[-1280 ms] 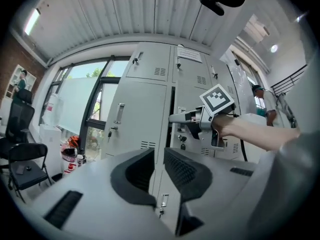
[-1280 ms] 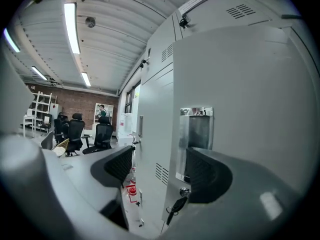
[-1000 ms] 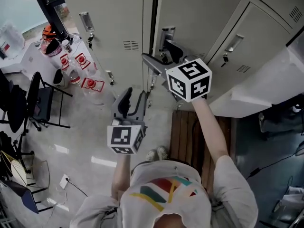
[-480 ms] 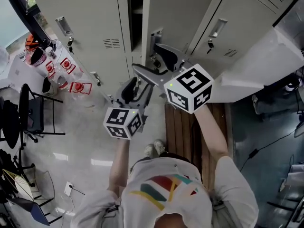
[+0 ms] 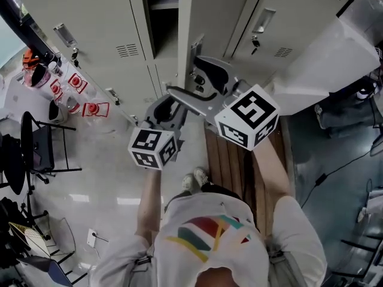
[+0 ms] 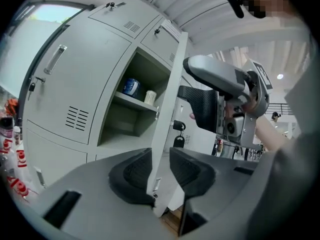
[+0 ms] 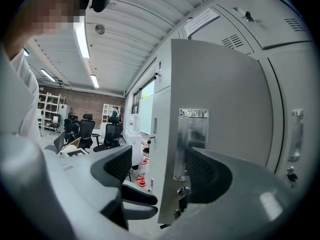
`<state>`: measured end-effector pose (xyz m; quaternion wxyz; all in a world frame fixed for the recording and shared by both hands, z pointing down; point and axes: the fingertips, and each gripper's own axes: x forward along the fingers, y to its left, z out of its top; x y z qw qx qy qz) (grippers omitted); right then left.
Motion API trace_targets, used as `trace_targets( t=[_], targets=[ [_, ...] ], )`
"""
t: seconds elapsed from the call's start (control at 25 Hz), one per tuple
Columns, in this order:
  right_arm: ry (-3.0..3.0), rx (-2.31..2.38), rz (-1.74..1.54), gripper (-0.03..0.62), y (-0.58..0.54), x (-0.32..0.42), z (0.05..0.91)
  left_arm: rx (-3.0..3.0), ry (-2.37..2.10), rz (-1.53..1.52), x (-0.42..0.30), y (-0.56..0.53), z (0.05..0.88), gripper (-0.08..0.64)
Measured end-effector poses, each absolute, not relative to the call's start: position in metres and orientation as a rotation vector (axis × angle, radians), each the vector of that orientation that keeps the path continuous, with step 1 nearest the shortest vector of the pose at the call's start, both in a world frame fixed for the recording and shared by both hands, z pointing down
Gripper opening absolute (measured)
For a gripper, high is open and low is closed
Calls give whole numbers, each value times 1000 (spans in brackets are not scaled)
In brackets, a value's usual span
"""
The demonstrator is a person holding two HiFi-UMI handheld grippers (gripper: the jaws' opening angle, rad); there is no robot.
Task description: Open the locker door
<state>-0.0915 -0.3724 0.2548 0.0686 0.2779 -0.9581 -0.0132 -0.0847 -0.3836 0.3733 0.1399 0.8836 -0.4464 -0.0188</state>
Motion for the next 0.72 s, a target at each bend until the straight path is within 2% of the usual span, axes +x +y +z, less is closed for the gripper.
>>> trace_targets(
  t=[0.08, 0.28, 0.72],
  targets=[
    [-2891, 837, -41, 327, -369, -87, 254, 2574, -1293, -40, -80, -381, 369, 96],
    [-2907, 850, -27, 327, -363, -77, 254, 2614, -1261, -24, -68, -375, 361, 69],
    [-2927, 913, -42, 327, -345, -40, 247, 2646, -1171, -2, -43, -363, 361, 66]
  ],
)
